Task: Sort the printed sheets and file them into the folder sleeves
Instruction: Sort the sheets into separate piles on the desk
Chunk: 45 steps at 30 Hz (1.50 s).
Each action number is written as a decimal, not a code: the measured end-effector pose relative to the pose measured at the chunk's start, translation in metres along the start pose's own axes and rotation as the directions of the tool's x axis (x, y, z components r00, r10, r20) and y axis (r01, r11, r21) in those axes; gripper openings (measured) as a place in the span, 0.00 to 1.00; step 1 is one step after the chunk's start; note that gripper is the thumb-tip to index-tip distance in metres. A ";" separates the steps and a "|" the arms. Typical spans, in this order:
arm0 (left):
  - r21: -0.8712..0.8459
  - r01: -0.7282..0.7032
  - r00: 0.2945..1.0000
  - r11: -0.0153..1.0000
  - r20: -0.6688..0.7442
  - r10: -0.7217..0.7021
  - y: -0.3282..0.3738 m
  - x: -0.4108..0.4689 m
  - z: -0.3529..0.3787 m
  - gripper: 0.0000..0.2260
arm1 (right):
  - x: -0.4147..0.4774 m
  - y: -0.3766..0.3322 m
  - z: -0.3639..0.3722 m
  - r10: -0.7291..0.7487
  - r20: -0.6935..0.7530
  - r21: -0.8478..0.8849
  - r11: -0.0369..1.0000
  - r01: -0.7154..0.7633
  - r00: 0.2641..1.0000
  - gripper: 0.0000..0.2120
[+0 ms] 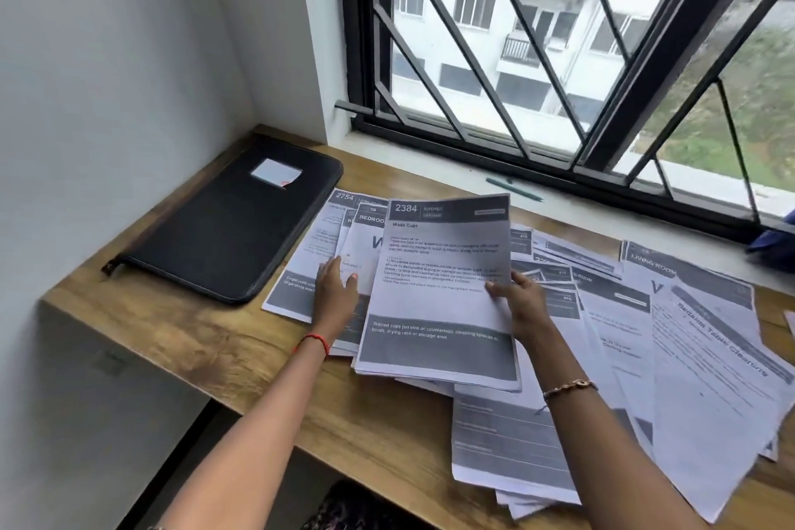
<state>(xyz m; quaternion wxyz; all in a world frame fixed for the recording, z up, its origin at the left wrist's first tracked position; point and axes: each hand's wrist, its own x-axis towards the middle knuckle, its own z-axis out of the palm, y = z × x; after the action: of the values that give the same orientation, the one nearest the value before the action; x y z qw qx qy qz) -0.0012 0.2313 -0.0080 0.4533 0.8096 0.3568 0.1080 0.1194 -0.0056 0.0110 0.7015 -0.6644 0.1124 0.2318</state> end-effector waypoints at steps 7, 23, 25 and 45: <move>0.143 -0.005 0.990 0.990 0.144 -0.016 -0.024 0.028 -0.009 0.23 | 0.007 0.000 0.021 -0.005 -0.075 0.159 0.987 0.017 0.997 0.19; 0.307 -0.424 0.860 0.852 0.432 0.272 -0.025 0.081 -0.018 0.22 | -0.008 0.025 0.046 0.054 -0.315 0.298 0.954 0.045 0.948 0.20; 0.371 -0.263 0.959 0.891 0.203 0.199 -0.026 0.087 -0.024 0.23 | -0.009 0.023 0.049 0.058 -0.329 0.279 0.960 0.038 0.943 0.18; 0.414 0.067 0.992 0.908 0.068 -0.105 -0.012 0.098 -0.036 0.23 | 0.011 0.017 0.056 0.083 -0.292 0.252 0.968 -0.007 0.953 0.19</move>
<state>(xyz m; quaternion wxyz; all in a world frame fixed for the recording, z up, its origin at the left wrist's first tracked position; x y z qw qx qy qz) 0.0464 0.3250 -0.0121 0.2926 0.8743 0.3864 -0.0258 0.1124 0.0514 -0.0035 0.7481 -0.5964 0.2611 0.1283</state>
